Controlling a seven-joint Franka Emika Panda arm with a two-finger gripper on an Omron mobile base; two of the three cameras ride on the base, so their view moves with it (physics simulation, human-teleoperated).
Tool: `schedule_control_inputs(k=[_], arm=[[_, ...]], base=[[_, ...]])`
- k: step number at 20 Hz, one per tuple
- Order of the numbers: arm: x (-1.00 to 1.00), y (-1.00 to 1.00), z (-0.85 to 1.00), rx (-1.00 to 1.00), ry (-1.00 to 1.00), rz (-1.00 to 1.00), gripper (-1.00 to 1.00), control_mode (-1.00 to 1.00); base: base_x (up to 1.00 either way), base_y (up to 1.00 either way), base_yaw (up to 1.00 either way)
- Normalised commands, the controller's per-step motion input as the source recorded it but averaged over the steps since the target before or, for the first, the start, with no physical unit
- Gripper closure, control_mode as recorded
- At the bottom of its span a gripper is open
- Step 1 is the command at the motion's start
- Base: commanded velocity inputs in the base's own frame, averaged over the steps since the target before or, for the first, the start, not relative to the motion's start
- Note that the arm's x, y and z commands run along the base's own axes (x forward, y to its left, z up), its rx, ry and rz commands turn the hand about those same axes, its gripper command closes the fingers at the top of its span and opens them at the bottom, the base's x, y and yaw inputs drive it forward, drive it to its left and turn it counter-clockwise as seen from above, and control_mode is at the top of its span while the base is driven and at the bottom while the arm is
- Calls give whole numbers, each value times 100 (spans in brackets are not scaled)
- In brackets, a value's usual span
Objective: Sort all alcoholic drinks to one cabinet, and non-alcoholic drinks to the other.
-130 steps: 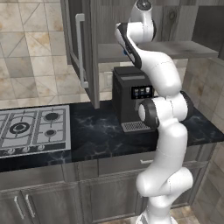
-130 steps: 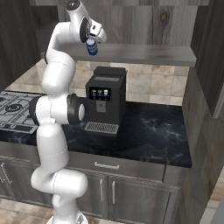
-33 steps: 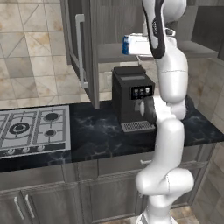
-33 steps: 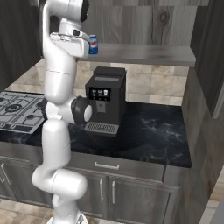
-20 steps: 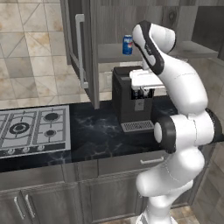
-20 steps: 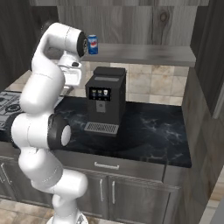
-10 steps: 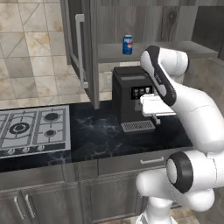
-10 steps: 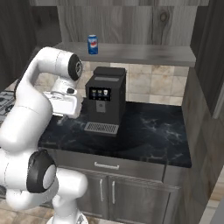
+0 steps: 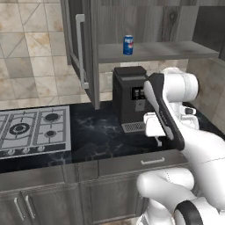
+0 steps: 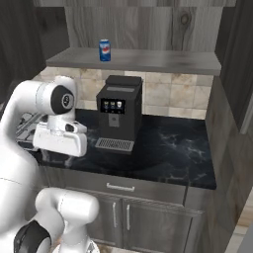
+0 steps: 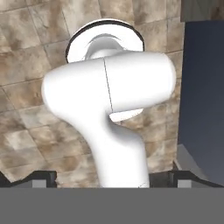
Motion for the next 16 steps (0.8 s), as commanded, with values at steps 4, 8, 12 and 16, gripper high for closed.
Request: schedule_control_inputs(k=[4, 8, 12, 16], arm=[[0, -9, -17, -1, -26, 7, -100, -100], [1, -7, -14, 1, -3, 9, -100, -100], [0, 0, -2, 0, -2, 3, -100, 100], [0, 0, 0, 0, 0, 0, -100, 100]], base=[[0, 0, 0], [0, 0, 0], [-46, 7, 2], [-93, 20, 10]])
